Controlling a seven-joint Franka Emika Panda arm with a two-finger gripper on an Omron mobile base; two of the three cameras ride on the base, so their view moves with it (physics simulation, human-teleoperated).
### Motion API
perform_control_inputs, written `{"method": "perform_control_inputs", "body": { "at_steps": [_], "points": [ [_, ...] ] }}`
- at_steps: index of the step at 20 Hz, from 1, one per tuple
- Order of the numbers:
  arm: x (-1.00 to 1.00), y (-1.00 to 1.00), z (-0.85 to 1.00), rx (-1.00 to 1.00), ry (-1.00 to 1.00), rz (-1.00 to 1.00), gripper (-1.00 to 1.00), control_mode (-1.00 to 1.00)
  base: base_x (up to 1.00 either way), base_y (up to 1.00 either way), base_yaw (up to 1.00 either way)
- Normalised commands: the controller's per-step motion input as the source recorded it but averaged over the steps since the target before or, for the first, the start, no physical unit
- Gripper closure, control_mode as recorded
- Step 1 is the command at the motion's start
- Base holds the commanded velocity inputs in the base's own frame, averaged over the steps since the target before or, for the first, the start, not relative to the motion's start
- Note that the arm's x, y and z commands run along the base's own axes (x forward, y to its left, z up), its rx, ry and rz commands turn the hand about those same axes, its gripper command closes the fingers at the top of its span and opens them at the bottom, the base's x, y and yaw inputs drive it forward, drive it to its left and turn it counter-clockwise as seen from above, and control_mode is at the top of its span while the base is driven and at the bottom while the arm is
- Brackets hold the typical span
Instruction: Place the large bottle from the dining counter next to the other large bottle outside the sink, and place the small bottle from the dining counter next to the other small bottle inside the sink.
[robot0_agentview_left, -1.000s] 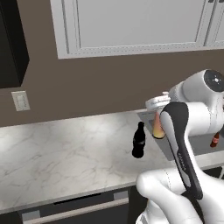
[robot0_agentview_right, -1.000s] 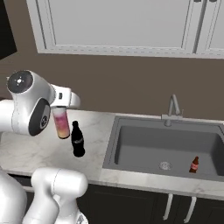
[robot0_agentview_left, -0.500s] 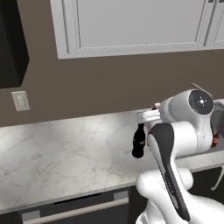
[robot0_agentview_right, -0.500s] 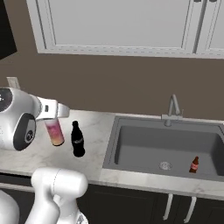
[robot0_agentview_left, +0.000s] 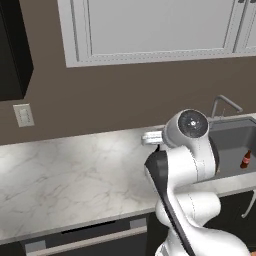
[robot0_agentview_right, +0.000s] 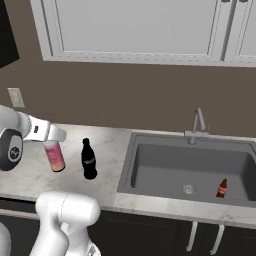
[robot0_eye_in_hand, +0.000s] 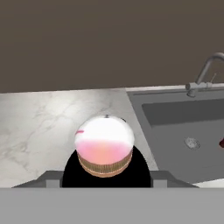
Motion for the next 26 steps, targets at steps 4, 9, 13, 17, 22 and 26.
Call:
{"method": "perform_control_inputs", "body": {
  "at_steps": [4, 9, 13, 17, 22, 26],
  "points": [
    [0.11, 0.25, -0.36, 0.0, 0.0, -0.14, 1.0, -1.0, 0.0, 0.0, 0.0],
    [0.22, -0.04, -0.49, 0.0, 0.0, -0.05, 1.0, -1.0, 0.0, 0.0, 0.0],
    [0.12, -0.03, -0.43, 0.0, -0.01, -0.02, 1.0, -1.0, 0.0, 0.0, 0.0],
    [0.14, 0.0, -0.33, 0.0, 0.0, -0.03, 1.0, -1.0, 0.0, 0.0, 0.0],
    [0.06, 0.0, -0.29, 0.0, -0.02, -0.03, 1.0, -1.0, 0.0, 0.0, 0.0],
    [0.09, 0.0, -0.27, 0.0, -0.04, -0.03, 1.0, -1.0, 0.0, 0.0, 0.0]
  ]
}}
